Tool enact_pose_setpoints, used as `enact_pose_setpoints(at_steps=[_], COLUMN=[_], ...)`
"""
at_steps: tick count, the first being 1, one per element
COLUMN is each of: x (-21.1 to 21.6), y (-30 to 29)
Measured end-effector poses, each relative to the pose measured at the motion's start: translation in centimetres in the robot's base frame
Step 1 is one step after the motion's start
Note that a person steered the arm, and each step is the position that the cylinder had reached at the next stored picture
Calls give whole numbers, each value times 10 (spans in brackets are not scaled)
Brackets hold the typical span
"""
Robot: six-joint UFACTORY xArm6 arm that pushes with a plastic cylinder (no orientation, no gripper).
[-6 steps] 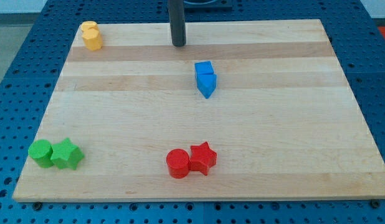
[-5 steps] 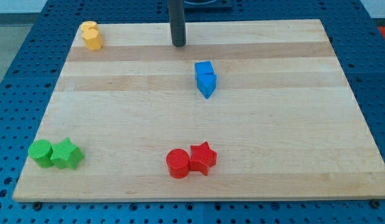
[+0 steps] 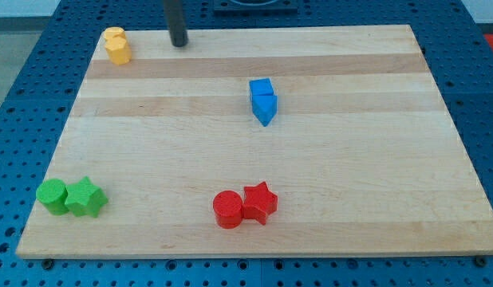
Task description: Separate the yellow blocks
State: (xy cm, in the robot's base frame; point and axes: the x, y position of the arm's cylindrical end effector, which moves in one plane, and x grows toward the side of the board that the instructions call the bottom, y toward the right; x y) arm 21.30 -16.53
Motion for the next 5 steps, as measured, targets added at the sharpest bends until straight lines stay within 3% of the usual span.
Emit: enact_pose_setpoints(at_steps=[2,5], x=[-22,-21], y=[-41,-96])
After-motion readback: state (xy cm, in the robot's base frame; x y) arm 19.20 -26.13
